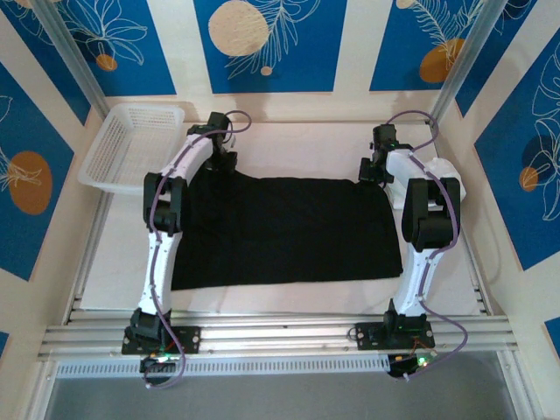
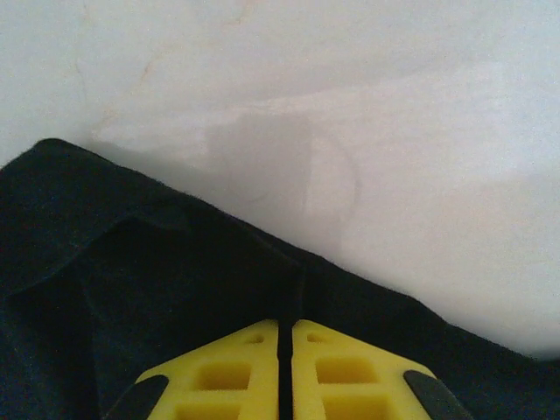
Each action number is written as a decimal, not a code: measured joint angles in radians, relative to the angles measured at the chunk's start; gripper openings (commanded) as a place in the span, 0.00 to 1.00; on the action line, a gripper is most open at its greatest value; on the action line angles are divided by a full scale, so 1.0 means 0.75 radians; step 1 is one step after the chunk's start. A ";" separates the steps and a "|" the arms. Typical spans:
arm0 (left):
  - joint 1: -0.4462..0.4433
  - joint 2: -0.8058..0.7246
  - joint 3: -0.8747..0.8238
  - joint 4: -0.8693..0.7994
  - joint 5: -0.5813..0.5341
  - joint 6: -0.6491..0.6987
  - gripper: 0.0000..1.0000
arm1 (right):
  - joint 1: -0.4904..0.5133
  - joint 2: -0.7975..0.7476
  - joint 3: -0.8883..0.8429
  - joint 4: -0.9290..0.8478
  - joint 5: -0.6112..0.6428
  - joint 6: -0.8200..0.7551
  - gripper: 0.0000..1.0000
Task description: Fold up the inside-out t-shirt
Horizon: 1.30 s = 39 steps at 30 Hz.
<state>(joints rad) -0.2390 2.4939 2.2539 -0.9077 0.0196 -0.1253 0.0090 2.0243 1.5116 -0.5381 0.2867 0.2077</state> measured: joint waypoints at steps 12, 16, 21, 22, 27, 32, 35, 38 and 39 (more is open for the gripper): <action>0.017 -0.149 -0.044 0.018 0.021 -0.009 0.00 | -0.008 0.000 0.000 0.000 0.000 0.000 0.00; 0.020 -0.215 -0.102 0.046 0.018 -0.018 0.00 | -0.008 -0.001 0.000 0.000 0.000 0.000 0.00; 0.027 -0.380 -0.336 0.132 -0.005 -0.065 0.00 | -0.009 -0.040 -0.024 0.002 0.000 0.001 0.00; 0.031 -0.423 -0.394 0.149 -0.010 -0.073 0.00 | -0.009 -0.060 -0.039 0.003 0.000 0.001 0.00; 0.075 -0.736 -0.737 0.279 -0.025 -0.168 0.00 | -0.009 -0.211 -0.120 0.011 0.001 0.003 0.00; 0.184 -1.035 -1.023 0.432 0.053 -0.302 0.00 | -0.019 -0.327 -0.173 0.022 0.004 0.006 0.00; 0.264 -1.183 -1.200 0.517 0.150 -0.396 0.00 | -0.038 -0.362 -0.210 0.025 0.007 0.007 0.00; 0.315 -1.287 -1.344 0.554 0.239 -0.479 0.00 | -0.061 -0.392 -0.262 0.030 0.017 0.006 0.00; 0.326 -1.319 -1.386 0.558 0.267 -0.502 0.00 | -0.068 -0.399 -0.279 0.029 0.021 0.006 0.00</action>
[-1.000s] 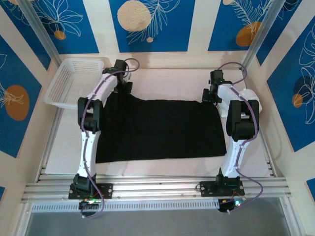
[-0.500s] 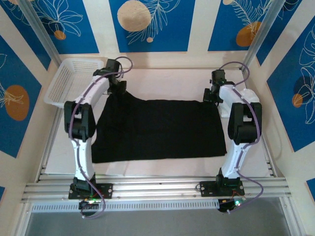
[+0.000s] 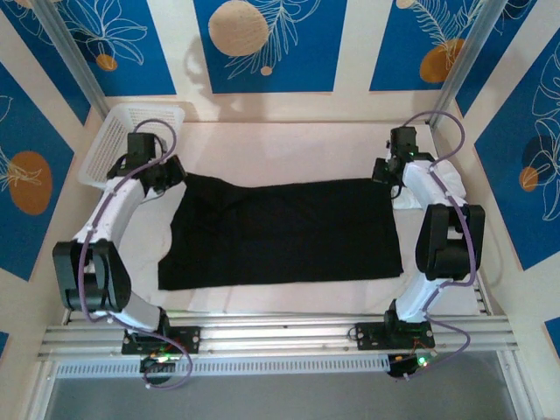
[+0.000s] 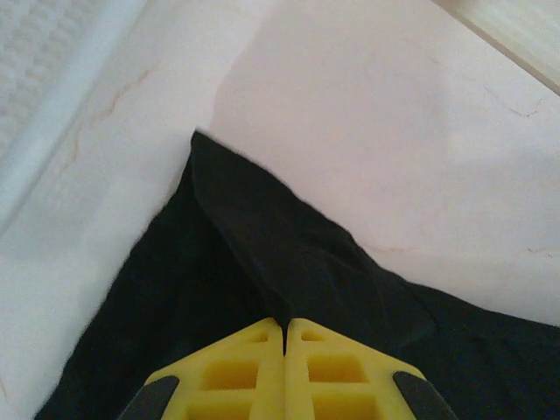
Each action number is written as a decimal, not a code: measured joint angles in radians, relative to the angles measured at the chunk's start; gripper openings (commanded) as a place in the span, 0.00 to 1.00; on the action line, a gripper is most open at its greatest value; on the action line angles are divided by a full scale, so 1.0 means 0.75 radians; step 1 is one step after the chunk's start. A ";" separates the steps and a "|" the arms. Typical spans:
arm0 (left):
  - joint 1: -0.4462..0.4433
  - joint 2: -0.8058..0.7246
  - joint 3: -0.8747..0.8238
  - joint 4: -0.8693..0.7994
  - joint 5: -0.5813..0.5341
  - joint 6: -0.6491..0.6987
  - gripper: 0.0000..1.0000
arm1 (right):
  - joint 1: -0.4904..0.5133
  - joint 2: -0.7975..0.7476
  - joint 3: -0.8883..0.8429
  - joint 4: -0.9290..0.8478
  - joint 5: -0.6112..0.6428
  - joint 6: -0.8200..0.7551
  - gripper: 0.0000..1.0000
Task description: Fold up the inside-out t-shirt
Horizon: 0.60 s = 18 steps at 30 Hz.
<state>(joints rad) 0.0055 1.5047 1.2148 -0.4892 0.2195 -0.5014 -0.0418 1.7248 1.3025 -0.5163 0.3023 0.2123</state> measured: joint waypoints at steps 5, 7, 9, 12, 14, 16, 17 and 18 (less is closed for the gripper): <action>0.014 -0.146 -0.110 -0.008 0.101 -0.072 0.00 | -0.009 -0.039 -0.049 -0.002 0.022 -0.001 0.00; 0.017 -0.201 -0.122 -0.027 0.127 -0.084 0.00 | -0.010 -0.068 -0.072 -0.007 0.035 -0.001 0.00; 0.023 -0.264 -0.123 -0.053 0.147 -0.091 0.00 | -0.010 -0.109 -0.100 -0.021 0.047 0.001 0.00; 0.036 -0.339 -0.124 -0.090 0.173 -0.093 0.00 | -0.011 -0.172 -0.147 -0.041 0.066 0.006 0.00; 0.041 -0.375 -0.124 -0.114 0.193 -0.093 0.00 | -0.011 -0.203 -0.174 -0.055 0.077 0.011 0.00; 0.043 -0.401 -0.128 -0.139 0.216 -0.092 0.00 | -0.014 -0.227 -0.200 -0.067 0.081 0.023 0.00; 0.043 -0.416 -0.135 -0.154 0.228 -0.092 0.00 | -0.015 -0.238 -0.213 -0.073 0.082 0.030 0.00; 0.043 -0.430 -0.148 -0.164 0.234 -0.092 0.00 | -0.017 -0.246 -0.227 -0.076 0.085 0.036 0.00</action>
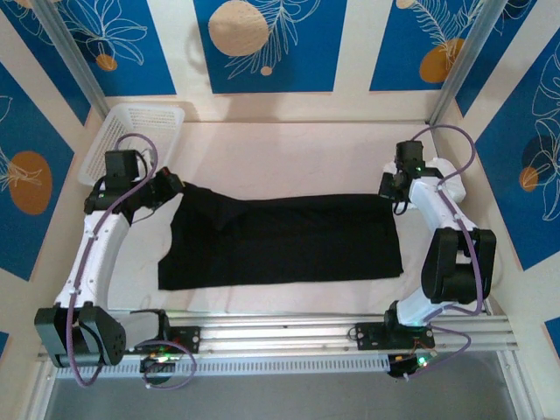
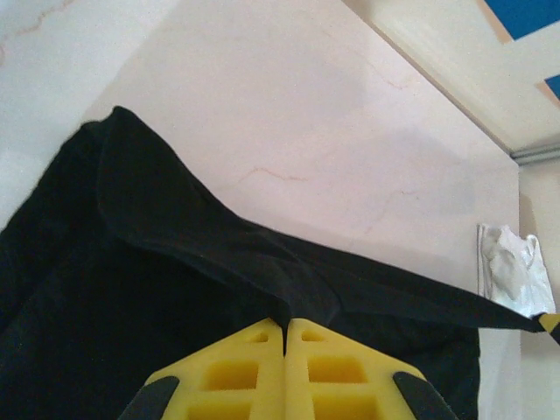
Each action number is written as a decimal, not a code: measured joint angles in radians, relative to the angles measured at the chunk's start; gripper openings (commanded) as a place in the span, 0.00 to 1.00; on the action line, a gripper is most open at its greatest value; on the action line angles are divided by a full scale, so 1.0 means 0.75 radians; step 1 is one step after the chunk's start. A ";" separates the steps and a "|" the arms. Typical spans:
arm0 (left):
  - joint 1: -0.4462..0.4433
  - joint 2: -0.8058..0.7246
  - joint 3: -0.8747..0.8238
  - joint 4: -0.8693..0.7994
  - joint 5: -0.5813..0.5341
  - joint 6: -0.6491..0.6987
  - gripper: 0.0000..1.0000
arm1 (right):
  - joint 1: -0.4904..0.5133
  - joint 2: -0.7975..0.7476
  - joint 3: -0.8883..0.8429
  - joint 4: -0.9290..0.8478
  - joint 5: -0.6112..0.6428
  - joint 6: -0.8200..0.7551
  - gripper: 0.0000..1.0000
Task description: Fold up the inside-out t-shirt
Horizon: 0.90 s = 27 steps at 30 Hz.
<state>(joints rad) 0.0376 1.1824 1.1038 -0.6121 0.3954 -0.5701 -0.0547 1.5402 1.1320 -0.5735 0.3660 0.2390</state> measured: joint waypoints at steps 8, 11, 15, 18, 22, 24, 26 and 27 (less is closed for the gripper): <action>0.003 -0.188 -0.184 -0.098 0.042 0.001 0.00 | -0.010 -0.054 -0.091 -0.024 0.005 0.045 0.00; 0.003 -0.255 -0.269 -0.115 0.041 0.001 0.00 | -0.010 -0.061 -0.137 -0.022 0.005 0.075 0.00; 0.003 -0.307 -0.374 -0.144 0.041 0.001 0.00 | 0.007 -0.067 -0.220 -0.026 0.018 0.130 0.41; 0.003 -0.308 -0.399 -0.152 0.041 0.003 0.00 | 0.124 -0.157 -0.296 0.019 0.103 0.121 0.68; 0.003 -0.303 -0.398 -0.141 0.043 0.004 0.00 | 0.550 -0.371 -0.378 0.225 0.109 0.019 0.82; 0.003 -0.298 -0.398 -0.137 0.046 0.004 0.00 | 0.801 -0.400 -0.378 0.385 0.081 -0.038 0.82; 0.003 -0.294 -0.398 -0.136 0.047 0.005 0.00 | 1.009 -0.345 -0.366 0.533 0.069 -0.081 0.83; 0.003 -0.293 -0.398 -0.136 0.047 0.005 0.00 | 1.114 -0.283 -0.350 0.611 0.068 -0.105 0.83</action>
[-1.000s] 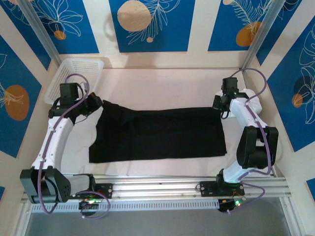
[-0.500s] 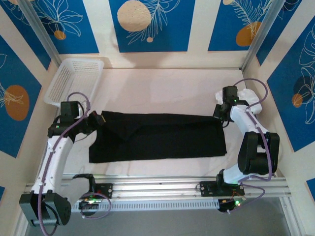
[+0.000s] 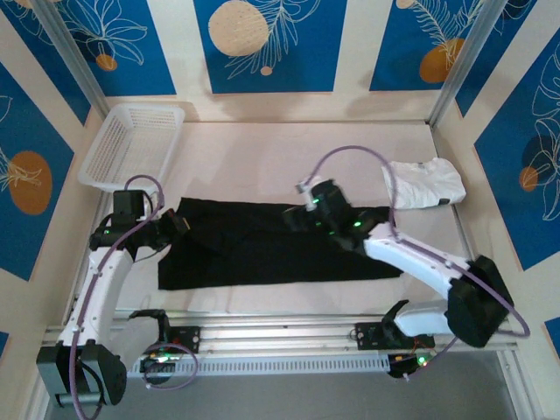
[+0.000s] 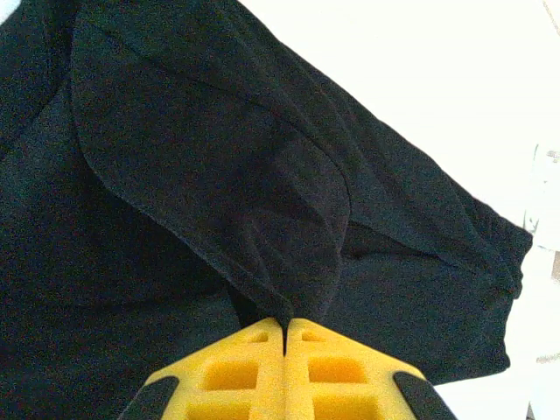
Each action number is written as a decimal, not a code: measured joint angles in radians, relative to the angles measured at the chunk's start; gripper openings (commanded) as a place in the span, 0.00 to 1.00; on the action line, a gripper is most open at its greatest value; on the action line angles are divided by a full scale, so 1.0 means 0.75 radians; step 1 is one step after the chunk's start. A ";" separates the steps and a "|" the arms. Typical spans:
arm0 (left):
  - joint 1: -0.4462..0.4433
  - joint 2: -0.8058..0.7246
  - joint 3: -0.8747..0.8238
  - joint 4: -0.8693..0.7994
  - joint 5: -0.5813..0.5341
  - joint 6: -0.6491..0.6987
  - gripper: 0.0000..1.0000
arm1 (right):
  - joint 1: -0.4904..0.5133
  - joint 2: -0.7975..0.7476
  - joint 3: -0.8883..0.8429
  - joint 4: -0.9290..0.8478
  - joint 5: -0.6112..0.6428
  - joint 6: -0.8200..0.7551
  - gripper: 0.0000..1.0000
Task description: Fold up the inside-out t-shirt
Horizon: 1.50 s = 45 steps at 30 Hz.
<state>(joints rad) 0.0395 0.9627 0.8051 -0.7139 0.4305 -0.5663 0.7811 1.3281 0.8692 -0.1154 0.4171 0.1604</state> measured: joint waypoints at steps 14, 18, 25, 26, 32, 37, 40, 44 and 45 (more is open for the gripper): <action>0.000 0.013 -0.001 0.070 0.028 -0.001 0.00 | 0.592 0.839 0.338 0.678 0.272 -0.318 0.95; 0.000 0.014 -0.002 0.085 0.035 -0.001 0.00 | 0.618 0.988 0.439 0.782 0.488 -0.393 0.94; 0.000 0.030 -0.003 0.084 0.034 -0.002 0.00 | 0.634 1.077 0.498 0.868 0.799 -0.481 0.82; 0.001 0.030 -0.003 0.084 0.034 -0.002 0.00 | 0.634 1.077 0.496 0.876 0.835 -0.490 0.78; 0.007 0.030 -0.003 0.084 0.018 -0.002 0.00 | 0.633 0.993 0.407 0.792 0.920 -0.470 0.42; 0.009 0.028 -0.004 0.076 -0.023 -0.001 0.00 | 0.639 0.900 0.346 0.688 0.882 -0.453 0.18; 0.012 0.007 -0.026 0.063 -0.058 0.002 0.00 | 0.645 0.855 0.312 0.626 0.818 -0.453 0.07; 0.014 -0.054 -0.090 0.027 -0.091 0.010 0.00 | 0.651 0.791 0.258 0.540 0.680 -0.450 0.00; 0.014 -0.074 -0.112 0.018 -0.092 0.008 0.01 | 0.652 0.769 0.240 0.512 0.636 -0.450 0.00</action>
<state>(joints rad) 0.0502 0.9070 0.7208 -0.7002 0.3618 -0.5606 1.2697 1.9049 1.0492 0.2684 0.8940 -0.1768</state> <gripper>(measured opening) 0.046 0.073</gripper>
